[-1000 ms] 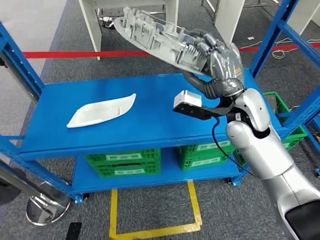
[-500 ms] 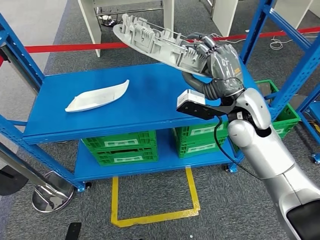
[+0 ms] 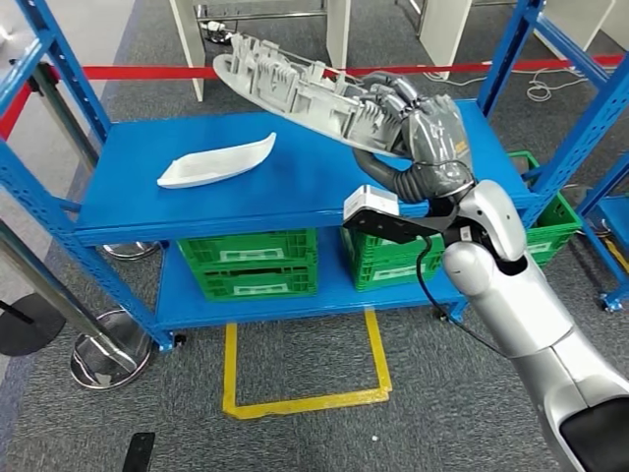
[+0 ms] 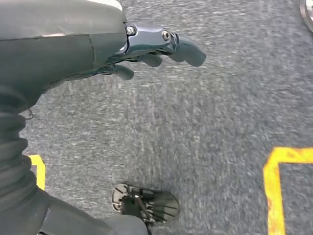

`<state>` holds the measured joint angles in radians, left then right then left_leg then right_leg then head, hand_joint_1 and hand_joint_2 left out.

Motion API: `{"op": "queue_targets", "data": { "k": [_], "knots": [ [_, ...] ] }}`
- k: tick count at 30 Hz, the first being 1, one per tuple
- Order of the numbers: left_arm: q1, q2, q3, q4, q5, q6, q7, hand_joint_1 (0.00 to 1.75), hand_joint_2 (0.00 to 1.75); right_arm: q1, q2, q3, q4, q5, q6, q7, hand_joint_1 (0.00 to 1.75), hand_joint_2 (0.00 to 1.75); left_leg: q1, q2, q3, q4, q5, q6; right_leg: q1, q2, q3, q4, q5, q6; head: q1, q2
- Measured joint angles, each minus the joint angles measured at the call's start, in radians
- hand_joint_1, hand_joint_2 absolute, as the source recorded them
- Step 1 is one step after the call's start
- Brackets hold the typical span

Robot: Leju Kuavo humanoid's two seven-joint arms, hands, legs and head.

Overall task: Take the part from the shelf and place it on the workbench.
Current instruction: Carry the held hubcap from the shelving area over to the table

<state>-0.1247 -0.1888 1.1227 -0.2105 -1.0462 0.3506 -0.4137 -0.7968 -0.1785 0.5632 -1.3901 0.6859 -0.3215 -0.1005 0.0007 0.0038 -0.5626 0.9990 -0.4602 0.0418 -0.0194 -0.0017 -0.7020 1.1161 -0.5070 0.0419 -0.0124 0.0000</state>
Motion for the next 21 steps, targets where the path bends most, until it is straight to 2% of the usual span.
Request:
{"op": "queue_targets", "data": {
  "k": [1,2,3,4,5,6,7,8,9,10,12,13,14,15,16,17,18,19,20,21],
  "knots": [
    [0.000,0.001,0.000,0.000,0.000,0.000,0.000,0.00,1.75,0.001,0.000,0.000,0.000,0.000,0.000,0.000,1.75,1.75,-0.001,0.000,-0.016,0.000,0.012,0.004,0.000,0.000,-0.018,0.066,-0.049,0.002,0.002,0.000],
    [0.000,0.001,0.000,0.000,0.000,0.000,0.001,0.00,1.75,0.002,0.000,0.000,0.000,0.000,-0.001,-0.001,1.75,1.75,-0.002,0.001,-0.032,0.001,0.024,0.005,0.000,0.000,-0.031,0.132,-0.081,0.004,0.003,0.000],
    [0.000,0.001,0.000,0.000,0.001,0.000,0.001,0.00,1.75,0.003,0.000,0.000,0.000,0.000,-0.002,-0.002,1.75,1.75,-0.004,0.001,-0.048,0.002,0.037,0.005,0.000,0.000,-0.033,0.177,-0.088,0.005,0.003,0.000],
    [0.000,0.001,0.000,0.000,0.002,0.000,0.001,0.00,1.75,0.004,0.000,-0.001,0.000,0.000,-0.002,-0.003,1.75,1.75,-0.004,0.001,-0.065,0.003,0.050,0.005,0.000,0.000,-0.020,0.193,-0.073,0.005,0.003,0.000],
    [0.000,0.001,0.000,0.000,0.003,0.000,0.001,0.00,1.75,0.005,0.000,-0.001,0.000,0.000,-0.002,-0.006,1.75,1.75,-0.005,0.001,-0.081,0.004,0.062,0.003,0.000,0.000,0.008,0.176,-0.045,0.003,0.003,0.000],
    [-0.001,0.001,0.000,0.000,0.005,0.000,0.001,0.00,1.75,0.005,0.000,-0.001,0.000,-0.001,-0.003,-0.008,1.75,1.75,-0.005,0.000,-0.094,0.006,0.073,0.001,0.001,0.000,0.053,0.127,-0.020,0.000,0.003,0.000],
    [-0.001,0.001,0.000,0.000,0.006,0.000,0.001,0.00,1.75,0.004,0.000,-0.002,0.000,-0.001,-0.003,-0.011,1.75,1.75,-0.007,-0.001,-0.107,0.009,0.083,-0.002,0.002,-0.001,0.111,0.056,-0.013,-0.002,0.003,0.000],
    [-0.001,0.001,0.000,0.000,0.007,0.000,0.001,0.00,1.75,0.003,0.000,-0.004,-0.001,-0.002,-0.004,-0.014,1.75,1.75,-0.008,-0.001,-0.117,0.012,0.092,-0.007,0.003,-0.001,0.165,-0.019,-0.022,-0.005,0.003,0.000],
    [-0.002,0.001,0.000,0.000,0.008,0.001,0.001,0.00,1.75,0.002,0.000,-0.006,-0.002,-0.003,-0.006,-0.016,1.75,1.75,-0.009,-0.002,-0.125,0.014,0.102,-0.012,0.005,0.000,0.203,-0.077,-0.037,-0.006,0.003,0.000],
    [-0.002,0.001,0.000,0.000,0.008,0.001,0.001,0.00,1.75,0.001,0.000,-0.008,-0.003,-0.003,-0.008,-0.017,1.75,1.75,-0.009,-0.002,-0.131,0.013,0.114,-0.017,0.009,0.000,0.221,-0.112,-0.048,-0.009,0.003,0.000],
    [0.000,0.003,0.001,0.000,0.010,0.002,0.001,0.00,1.75,0.002,0.001,-0.011,-0.003,-0.004,-0.011,-0.017,1.75,1.75,-0.006,-0.003,-0.140,0.007,0.131,-0.030,0.009,0.000,0.207,-0.124,-0.036,-0.020,0.004,0.000],
    [0.001,0.004,0.002,0.000,0.011,0.002,0.001,0.00,1.75,0.002,0.001,-0.011,-0.002,-0.004,-0.012,-0.017,1.75,1.75,-0.004,-0.003,-0.146,0.014,0.116,-0.037,0.008,-0.001,0.197,-0.124,-0.024,-0.028,0.003,0.000],
    [0.002,0.006,0.004,0.000,0.012,0.002,0.001,0.00,1.75,0.002,0.001,-0.012,-0.002,-0.004,-0.012,-0.017,1.75,1.75,-0.002,-0.004,-0.154,0.038,0.081,-0.045,0.006,-0.003,0.187,-0.126,-0.011,-0.036,0.001,0.000],
    [0.003,0.007,0.006,0.000,0.013,0.002,0.001,0.00,1.75,0.001,0.001,-0.012,-0.002,-0.005,-0.013,-0.017,1.75,1.75,0.001,-0.004,-0.165,0.085,0.029,-0.052,0.005,-0.004,0.176,-0.126,0.002,-0.042,-0.001,0.000],
    [0.003,0.007,0.008,0.000,0.014,0.002,0.001,0.00,1.75,0.002,0.001,-0.013,-0.003,-0.005,-0.013,-0.017,1.75,1.75,0.003,-0.004,-0.178,0.152,-0.025,-0.058,0.005,-0.005,0.163,-0.125,0.014,-0.046,-0.002,0.000],
    [0.002,0.007,0.009,0.000,0.014,0.003,0.001,0.00,1.75,0.003,0.001,-0.013,-0.003,-0.006,-0.014,-0.017,1.75,1.75,0.005,-0.004,-0.189,0.222,-0.066,-0.062,0.005,-0.005,0.147,-0.124,0.027,-0.047,-0.003,0.000],
    [0.002,0.008,0.010,0.000,0.014,0.004,0.001,0.00,1.75,0.004,0.001,-0.014,-0.003,-0.007,-0.014,-0.017,1.75,1.75,0.006,-0.004,-0.192,0.278,-0.086,-0.065,0.006,-0.005,0.130,-0.122,0.039,-0.046,-0.003,0.000],
    [0.002,0.009,0.010,0.000,0.014,0.005,0.001,0.00,1.75,0.006,0.001,-0.016,-0.003,-0.008,-0.014,-0.017,1.75,1.75,0.007,-0.004,-0.182,0.304,-0.083,-0.066,0.006,-0.004,0.113,-0.121,0.051,-0.045,-0.003,0.000],
    [0.001,0.010,0.010,0.000,0.014,0.006,0.001,0.00,1.75,0.007,0.001,-0.017,-0.003,-0.009,-0.014,-0.017,1.75,1.75,0.008,-0.004,-0.156,0.294,-0.064,-0.066,0.005,-0.004,0.097,-0.118,0.062,-0.043,-0.003,0.000],
    [0.001,0.011,0.010,0.000,0.014,0.007,0.001,0.00,1.75,0.008,0.001,-0.019,-0.003,-0.009,-0.015,-0.017,1.75,1.75,0.009,-0.004,-0.112,0.249,-0.042,-0.063,0.005,-0.004,0.082,-0.116,0.072,-0.040,-0.003,0.000]
  ]
}}
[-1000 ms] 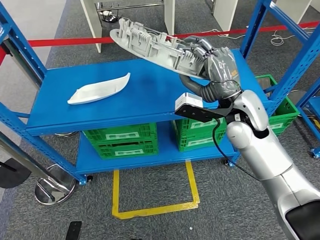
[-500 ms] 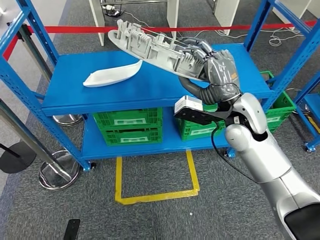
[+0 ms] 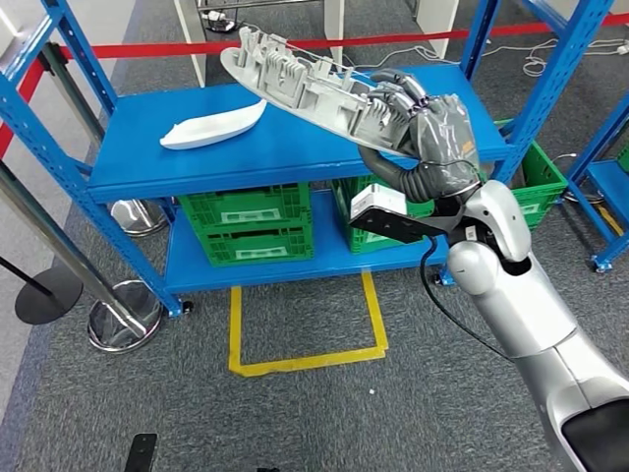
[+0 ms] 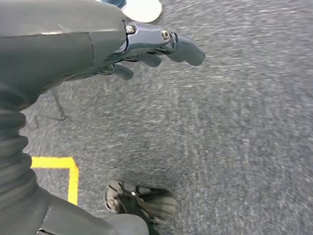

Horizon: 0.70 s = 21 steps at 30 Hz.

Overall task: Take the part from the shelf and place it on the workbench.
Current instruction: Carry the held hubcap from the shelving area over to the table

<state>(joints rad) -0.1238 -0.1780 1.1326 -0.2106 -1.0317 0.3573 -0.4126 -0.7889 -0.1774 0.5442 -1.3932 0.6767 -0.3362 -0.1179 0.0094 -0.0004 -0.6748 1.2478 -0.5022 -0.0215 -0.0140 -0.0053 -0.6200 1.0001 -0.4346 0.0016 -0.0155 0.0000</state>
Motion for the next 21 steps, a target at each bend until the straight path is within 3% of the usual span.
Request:
{"op": "queue_targets", "data": {
  "k": [2,4,6,7,8,9,11,12,13,14,16,18,19,21],
  "knots": [
    [-0.002,0.002,0.000,0.000,0.000,0.001,0.000,0.00,1.75,0.000,0.000,-0.004,-0.002,0.000,0.000,0.000,1.75,1.75,-0.002,-0.002,0.110,-0.145,0.006,0.010,0.001,0.001,-0.022,0.005,0.019,0.008,0.001,0.000],
    [-0.004,0.003,0.000,0.000,0.000,0.003,0.000,0.00,1.75,0.001,-0.001,-0.007,-0.005,-0.001,-0.002,-0.001,1.75,1.75,-0.006,-0.005,0.167,-0.238,-0.011,0.022,0.002,-0.001,-0.033,0.003,0.040,0.018,0.001,0.000],
    [-0.004,0.003,0.000,0.000,0.000,0.005,0.000,0.00,1.75,0.001,-0.001,-0.010,-0.006,-0.002,-0.005,-0.004,1.75,1.75,-0.009,-0.003,0.160,-0.251,0.001,0.035,0.001,-0.001,-0.039,-0.003,0.057,0.030,0.001,0.000],
    [-0.004,0.002,0.001,0.000,0.001,0.005,0.000,0.00,1.75,0.002,-0.001,-0.012,-0.006,-0.003,-0.005,-0.006,1.75,1.75,-0.008,-0.001,0.153,-0.255,0.012,0.043,-0.001,0.000,-0.046,0.001,0.049,0.035,0.001,0.000],
    [-0.004,0.002,0.001,0.000,0.001,0.006,0.000,0.00,1.75,0.002,-0.002,-0.015,-0.006,-0.005,-0.006,-0.008,1.75,1.75,-0.006,0.002,0.143,-0.258,0.025,0.051,-0.001,0.002,-0.057,0.019,0.022,0.039,0.003,0.000],
    [-0.004,0.003,0.001,0.000,0.002,0.007,0.000,0.00,1.75,0.003,-0.003,-0.018,-0.006,-0.006,-0.006,-0.010,1.75,1.75,-0.005,0.004,0.130,-0.261,0.039,0.058,-0.002,0.003,-0.073,0.060,-0.022,0.041,0.005,0.000],
    [-0.004,0.005,0.001,0.000,0.003,0.010,-0.001,0.00,1.75,0.006,-0.004,-0.023,-0.006,-0.008,-0.008,-0.014,1.75,1.75,-0.008,0.006,0.097,-0.261,0.063,0.065,-0.002,0.003,-0.109,0.193,-0.119,0.044,0.007,0.000],
    [-0.003,0.006,0.001,0.000,0.003,0.011,-0.004,0.00,1.75,0.009,-0.006,-0.025,-0.006,-0.010,-0.008,-0.015,1.75,1.75,-0.009,0.006,0.079,-0.260,0.075,0.065,-0.001,0.003,-0.120,0.256,-0.139,0.045,0.007,0.000],
    [-0.002,0.006,0.001,0.000,0.003,0.012,-0.009,0.00,1.75,0.013,-0.008,-0.027,-0.006,-0.011,-0.009,-0.016,1.75,1.75,-0.011,0.006,0.062,-0.260,0.086,0.065,-0.001,0.003,-0.120,0.296,-0.133,0.045,0.007,0.000],
    [-0.002,0.006,0.001,0.000,0.003,0.012,-0.016,0.00,1.75,0.017,-0.010,-0.029,-0.007,-0.013,-0.009,-0.017,1.75,1.75,-0.011,0.006,0.047,-0.259,0.098,0.064,-0.001,0.003,-0.105,0.304,-0.106,0.045,0.007,0.000],
    [-0.001,0.007,0.001,0.000,0.005,0.012,-0.030,0.00,1.75,0.023,-0.014,-0.035,-0.008,-0.017,-0.010,-0.018,1.75,1.75,-0.012,0.005,0.021,-0.257,0.119,0.059,-0.001,0.003,-0.023,0.221,-0.058,0.038,0.007,0.000],
    [-0.001,0.008,0.001,0.000,0.005,0.012,-0.038,0.00,1.75,0.025,-0.017,-0.044,-0.013,-0.024,-0.010,-0.020,1.75,1.75,-0.016,0.005,0.001,-0.251,0.136,0.050,0.002,0.001,0.091,0.066,-0.083,0.032,0.007,0.000],
    [-0.001,0.008,0.001,0.000,0.005,0.013,-0.040,0.00,1.75,0.025,-0.018,-0.048,-0.016,-0.029,-0.010,-0.022,1.75,1.75,-0.017,0.005,-0.005,-0.248,0.145,0.045,0.003,0.002,0.126,0.012,-0.103,0.030,0.006,0.000],
    [0.001,0.011,0.001,0.000,0.007,0.013,-0.041,0.00,1.75,0.028,-0.023,-0.055,-0.019,-0.041,-0.009,-0.029,1.75,1.75,-0.017,0.005,-0.013,-0.247,0.160,0.034,0.003,0.004,0.137,-0.022,-0.114,0.023,0.006,0.000]
  ]
}}
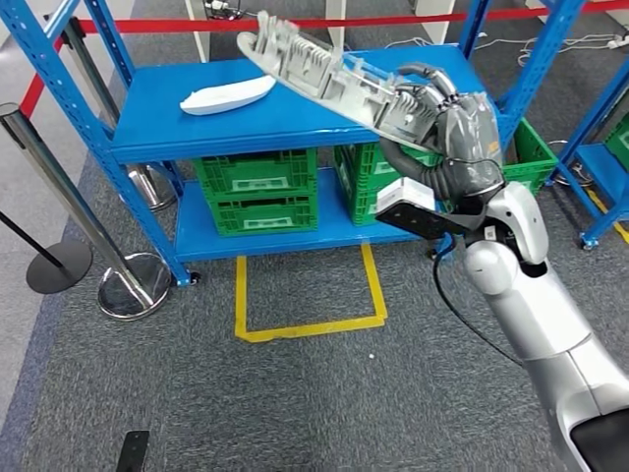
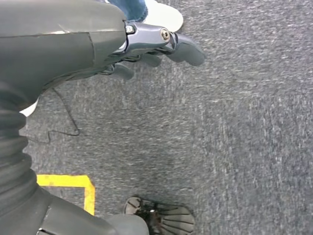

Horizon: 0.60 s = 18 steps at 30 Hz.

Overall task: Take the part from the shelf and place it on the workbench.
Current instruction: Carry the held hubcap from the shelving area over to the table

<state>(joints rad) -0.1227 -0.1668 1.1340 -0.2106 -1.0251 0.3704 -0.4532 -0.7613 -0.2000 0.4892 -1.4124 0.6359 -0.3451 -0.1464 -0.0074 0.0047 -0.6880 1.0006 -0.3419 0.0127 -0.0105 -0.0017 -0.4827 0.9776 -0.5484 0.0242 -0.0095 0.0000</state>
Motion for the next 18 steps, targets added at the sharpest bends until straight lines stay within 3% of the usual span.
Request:
{"op": "queue_targets", "data": {
  "k": [2,3,6,7,8,10,12,14,16,18],
  "knots": [
    [0.001,0.004,0.000,0.000,0.002,0.000,0.000,0.00,1.75,0.003,-0.004,-0.006,-0.001,-0.011,0.002,-0.005,1.75,1.75,0.003,-0.001,-0.010,0.020,-0.020,-0.013,-0.003,0.000,-0.007,0.001,0.014,-0.015,-0.001,0.000],
    [0.001,0.005,0.000,0.000,0.003,0.000,0.000,0.00,1.75,0.004,-0.005,-0.009,-0.001,-0.019,0.004,-0.007,1.75,1.75,0.005,-0.002,-0.023,0.056,-0.050,-0.020,-0.005,-0.001,-0.010,0.000,0.021,-0.022,-0.003,0.000],
    [0.000,0.006,0.000,0.000,0.003,0.000,0.003,0.00,1.75,0.007,-0.009,-0.017,-0.003,-0.042,0.012,-0.009,1.75,1.75,0.013,-0.002,-0.083,0.253,-0.159,-0.036,-0.004,0.002,-0.025,0.003,0.034,-0.029,-0.005,0.000],
    [0.000,0.007,0.000,0.000,0.003,0.000,0.005,0.00,1.75,0.009,-0.012,-0.019,-0.003,-0.046,0.015,-0.009,1.75,1.75,0.014,-0.002,-0.090,0.294,-0.170,-0.038,-0.004,0.005,-0.029,0.005,0.036,-0.028,-0.005,0.000],
    [0.000,0.007,0.000,0.000,0.002,0.000,0.007,0.00,1.75,0.010,-0.015,-0.021,-0.003,-0.049,0.017,-0.009,1.75,1.75,0.015,-0.002,-0.080,0.296,-0.162,-0.039,-0.004,0.008,-0.032,0.008,0.038,-0.027,-0.005,0.000],
    [-0.001,0.008,0.000,0.000,-0.001,0.000,0.010,0.00,1.75,0.011,-0.021,-0.027,-0.003,-0.054,0.021,-0.007,1.75,1.75,0.016,-0.010,-0.014,0.191,-0.105,-0.033,-0.004,0.016,-0.035,0.013,0.037,-0.025,-0.005,0.000],
    [-0.002,0.009,0.000,0.000,-0.003,0.000,0.012,0.00,1.75,0.010,-0.025,-0.033,-0.004,-0.057,0.024,-0.005,1.75,1.75,0.017,-0.035,0.054,0.073,-0.073,-0.021,-0.004,0.026,-0.042,0.016,0.037,-0.018,-0.004,0.000],
    [-0.004,0.010,0.000,0.000,-0.004,0.000,0.013,0.00,1.75,0.009,-0.027,-0.038,-0.005,-0.058,0.025,-0.005,1.75,1.75,0.015,-0.046,0.074,0.034,-0.078,-0.013,-0.008,0.038,-0.052,0.015,0.042,-0.006,-0.006,0.000],
    [-0.008,0.010,0.000,0.000,-0.006,0.000,0.013,0.00,1.75,0.009,-0.034,-0.042,-0.008,-0.058,0.026,-0.004,1.75,1.75,0.014,-0.031,0.077,0.016,-0.081,-0.005,-0.010,0.046,-0.062,0.016,0.043,0.006,-0.009,0.000],
    [-0.014,0.009,0.000,0.000,-0.009,0.000,0.014,0.00,1.75,0.008,-0.045,-0.046,-0.009,-0.058,0.028,-0.004,1.75,1.75,0.018,-0.015,0.082,-0.003,-0.082,0.007,-0.009,0.035,-0.091,0.056,0.016,0.015,-0.004,0.000]
  ]
}}
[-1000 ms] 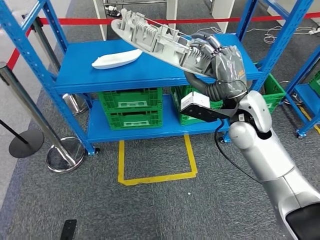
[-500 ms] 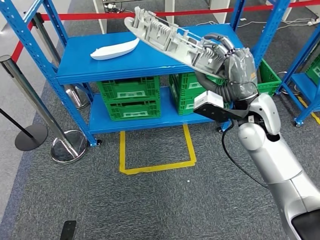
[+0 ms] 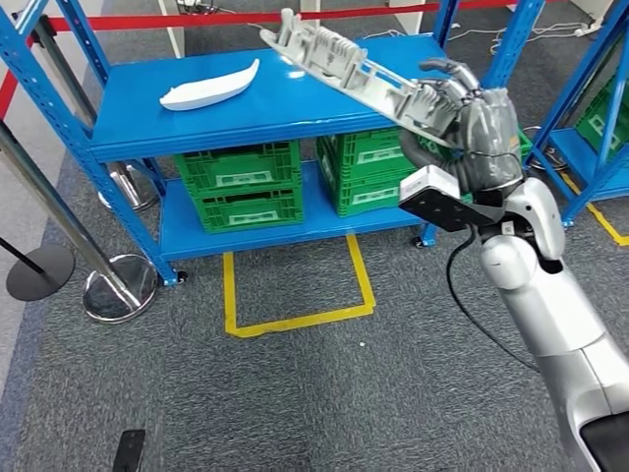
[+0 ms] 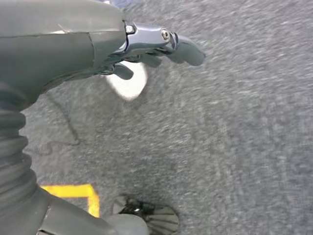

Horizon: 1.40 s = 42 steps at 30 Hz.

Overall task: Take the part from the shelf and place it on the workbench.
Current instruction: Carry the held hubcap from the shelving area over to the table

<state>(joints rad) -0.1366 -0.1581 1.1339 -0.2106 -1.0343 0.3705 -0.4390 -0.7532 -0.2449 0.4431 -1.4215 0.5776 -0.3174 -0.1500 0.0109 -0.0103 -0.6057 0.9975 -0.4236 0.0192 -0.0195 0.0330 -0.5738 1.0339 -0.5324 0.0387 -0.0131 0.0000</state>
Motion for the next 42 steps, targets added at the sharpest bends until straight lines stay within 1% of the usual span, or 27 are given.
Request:
{"op": "queue_targets", "data": {
  "k": [3,4,5,6,8,9,11,13,15,18,19,20,21,22,24,26,28,29,31,33,34,35,36,37,39,41,42],
  "knots": [
    [-0.008,-0.001,-0.001,0.000,-0.003,0.000,0.006,0.00,1.75,0.001,-0.012,-0.001,0.000,-0.002,0.004,0.001,1.75,1.75,0.001,0.020,0.000,-0.006,0.000,0.009,0.000,-0.021,-0.101,0.190,-0.074,0.008,0.007,0.000],
    [-0.011,-0.002,-0.001,0.000,-0.004,0.000,0.008,0.00,1.75,0.003,-0.016,-0.001,0.000,-0.003,0.006,0.002,1.75,1.75,0.001,0.027,0.001,-0.005,0.000,0.009,0.000,-0.023,-0.129,0.237,-0.079,0.010,0.007,0.000],
    [-0.013,-0.003,-0.002,0.000,-0.005,-0.001,0.009,0.00,1.75,0.003,-0.022,-0.001,0.000,-0.004,0.008,0.003,1.75,1.75,0.001,0.034,0.001,-0.005,-0.001,0.009,-0.001,-0.025,-0.140,0.247,-0.065,0.012,0.008,0.000],
    [-0.015,-0.004,-0.003,0.000,-0.008,-0.001,0.010,0.00,1.75,0.003,-0.027,-0.002,-0.001,-0.005,0.010,0.005,1.75,1.75,0.001,0.040,0.002,-0.003,-0.003,0.008,-0.001,-0.030,-0.132,0.216,-0.033,0.012,0.008,0.000],
    [-0.021,-0.005,-0.008,0.000,-0.016,-0.002,0.011,0.00,1.75,0.002,-0.036,-0.004,-0.005,-0.006,0.014,0.010,1.75,1.75,0.000,0.051,0.003,0.005,-0.009,0.001,0.001,-0.064,-0.080,0.088,0.040,0.013,0.008,0.000],
    [-0.024,-0.006,-0.012,0.000,-0.021,-0.002,0.014,0.00,1.75,0.000,-0.039,-0.006,-0.007,-0.006,0.017,0.012,1.75,1.75,-0.003,0.056,0.000,0.013,-0.013,-0.003,0.004,-0.083,-0.055,0.031,0.060,0.011,0.010,0.000],
    [-0.025,-0.006,-0.019,0.000,-0.031,-0.002,0.022,0.00,1.75,-0.003,-0.042,-0.008,-0.012,-0.006,0.020,0.016,1.75,1.75,-0.011,0.069,-0.008,0.026,-0.016,-0.012,0.009,-0.099,-0.039,-0.007,0.062,0.000,0.011,0.000],
    [-0.025,-0.008,-0.026,0.000,-0.041,-0.002,0.033,0.00,1.75,-0.001,-0.046,-0.009,-0.017,-0.006,0.021,0.017,1.75,1.75,-0.013,0.084,-0.012,0.033,-0.020,-0.018,0.008,-0.079,-0.045,-0.005,0.067,-0.014,0.010,0.000],
    [-0.025,-0.009,-0.034,0.000,-0.051,-0.002,0.040,0.00,1.75,0.002,-0.050,-0.012,-0.022,-0.006,0.020,0.018,1.75,1.75,-0.008,0.069,-0.024,0.069,-0.053,-0.026,0.006,-0.060,-0.047,-0.005,0.071,-0.025,0.010,0.000],
    [-0.022,-0.011,-0.047,0.000,-0.062,-0.003,0.042,0.00,1.75,0.012,-0.052,-0.014,-0.033,-0.005,0.018,0.018,1.75,1.75,-0.005,0.027,-0.094,0.248,-0.147,-0.033,0.007,-0.027,-0.051,-0.006,0.076,-0.036,0.008,0.000],
    [-0.020,-0.012,-0.050,0.000,-0.064,-0.003,0.043,0.00,1.75,0.016,-0.052,-0.014,-0.037,-0.005,0.017,0.018,1.75,1.75,-0.005,0.022,-0.116,0.300,-0.164,-0.031,0.009,-0.015,-0.052,-0.005,0.078,-0.038,0.008,0.000],
    [-0.019,-0.013,-0.052,0.000,-0.065,-0.003,0.044,0.00,1.75,0.020,-0.052,-0.014,-0.039,-0.005,0.017,0.018,1.75,1.75,-0.006,0.019,-0.123,0.322,-0.163,-0.027,0.011,-0.003,-0.053,-0.005,0.079,-0.039,0.008,0.000],
    [-0.019,-0.014,-0.055,0.000,-0.067,-0.003,0.046,0.00,1.75,0.022,-0.052,-0.014,-0.041,-0.005,0.016,0.019,1.75,1.75,-0.008,0.015,-0.114,0.304,-0.142,-0.020,0.015,0.010,-0.053,-0.005,0.080,-0.040,0.008,0.000],
    [-0.019,-0.014,-0.057,0.000,-0.068,-0.003,0.049,0.00,1.75,0.024,-0.052,-0.015,-0.044,-0.004,0.016,0.019,1.75,1.75,-0.011,0.008,-0.090,0.254,-0.109,-0.010,0.017,0.022,-0.053,-0.005,0.081,-0.041,0.009,0.000],
    [-0.019,-0.011,-0.063,0.000,-0.074,-0.002,0.059,0.00,1.75,0.024,-0.052,-0.015,-0.049,0.002,0.016,0.021,1.75,1.75,-0.017,-0.027,-0.031,0.127,-0.049,0.018,0.020,0.043,-0.054,-0.006,0.085,-0.041,0.011,0.000],
    [-0.021,-0.007,-0.071,0.000,-0.081,-0.001,0.068,0.00,1.75,0.025,-0.052,-0.015,-0.053,0.010,0.015,0.025,1.75,1.75,-0.023,-0.049,-0.001,0.061,-0.033,0.036,0.016,0.060,-0.061,-0.006,0.091,-0.034,0.011,0.000],
    [-0.026,-0.006,-0.079,0.000,-0.088,-0.002,0.072,0.00,1.75,0.027,-0.052,-0.014,-0.059,0.018,0.014,0.033,1.75,1.75,-0.023,-0.036,0.008,0.038,-0.033,0.038,0.014,0.074,-0.068,-0.010,0.098,-0.021,0.008,0.000],
    [-0.030,-0.006,-0.083,-0.001,-0.090,-0.002,0.073,0.00,1.75,0.028,-0.052,-0.015,-0.063,0.021,0.015,0.036,1.75,1.75,-0.019,-0.026,0.013,0.023,-0.030,0.035,0.015,0.067,-0.075,-0.010,0.096,-0.016,0.010,0.000],
    [-0.034,-0.006,-0.090,-0.002,-0.093,-0.002,0.073,0.00,1.75,0.026,-0.052,-0.014,-0.068,0.024,0.016,0.037,1.75,1.75,-0.011,-0.005,0.021,-0.001,-0.019,0.030,0.018,0.024,-0.103,0.038,0.062,-0.008,0.016,0.000],
    [-0.035,-0.006,-0.095,-0.002,-0.093,-0.002,0.075,0.00,1.75,0.024,-0.051,-0.009,-0.071,0.025,0.018,0.036,1.75,1.75,-0.011,0.016,0.020,-0.005,-0.016,0.029,0.012,-0.018,-0.155,0.155,0.001,0.002,0.021,0.000],
    [-0.035,-0.006,-0.096,-0.002,-0.093,-0.002,0.074,0.00,1.75,0.024,-0.050,-0.007,-0.071,0.025,0.019,0.036,1.75,1.75,-0.011,0.026,0.019,-0.005,-0.017,0.028,0.009,-0.025,-0.178,0.210,-0.020,0.008,0.022,0.000],
    [-0.036,-0.006,-0.097,-0.002,-0.091,-0.003,0.071,0.00,1.75,0.024,-0.050,-0.005,-0.072,0.026,0.021,0.037,1.75,1.75,-0.011,0.037,0.019,-0.004,-0.017,0.028,0.006,-0.028,-0.187,0.237,-0.026,0.012,0.022,0.000],
    [-0.037,-0.007,-0.097,-0.002,-0.088,-0.005,0.066,0.00,1.75,0.023,-0.050,-0.003,-0.072,0.027,0.024,0.037,1.75,1.75,-0.010,0.047,0.019,-0.003,-0.018,0.026,0.003,-0.032,-0.179,0.230,-0.014,0.017,0.022,0.000],
    [-0.039,-0.009,-0.097,-0.002,-0.086,-0.008,0.060,0.00,1.75,0.020,-0.050,0.000,-0.072,0.028,0.029,0.038,1.75,1.75,-0.009,0.055,0.019,-0.001,-0.020,0.023,0.000,-0.040,-0.151,0.185,0.012,0.020,0.022,0.000],
    [-0.048,-0.014,-0.099,-0.002,-0.080,-0.014,0.050,0.00,1.75,0.008,-0.050,0.007,-0.072,0.029,0.037,0.039,1.75,1.75,-0.011,0.070,0.016,0.011,-0.027,0.012,0.001,-0.078,-0.076,0.056,0.058,0.023,0.023,0.000],
    [-0.058,-0.018,-0.101,-0.002,-0.076,-0.017,0.048,0.00,1.75,-0.009,-0.046,0.013,-0.072,0.030,0.042,0.040,1.75,1.75,-0.017,0.082,0.009,0.025,-0.032,0.001,0.007,-0.098,-0.041,-0.007,0.070,0.009,0.023,0.000],
    [-0.060,-0.020,-0.102,-0.002,-0.073,-0.017,0.047,0.00,1.75,-0.015,-0.044,0.016,-0.071,0.030,0.043,0.040,1.75,1.75,-0.019,0.090,0.006,0.029,-0.033,-0.002,0.009,-0.091,-0.041,-0.007,0.069,0.000,0.023,0.000]
  ]
}}
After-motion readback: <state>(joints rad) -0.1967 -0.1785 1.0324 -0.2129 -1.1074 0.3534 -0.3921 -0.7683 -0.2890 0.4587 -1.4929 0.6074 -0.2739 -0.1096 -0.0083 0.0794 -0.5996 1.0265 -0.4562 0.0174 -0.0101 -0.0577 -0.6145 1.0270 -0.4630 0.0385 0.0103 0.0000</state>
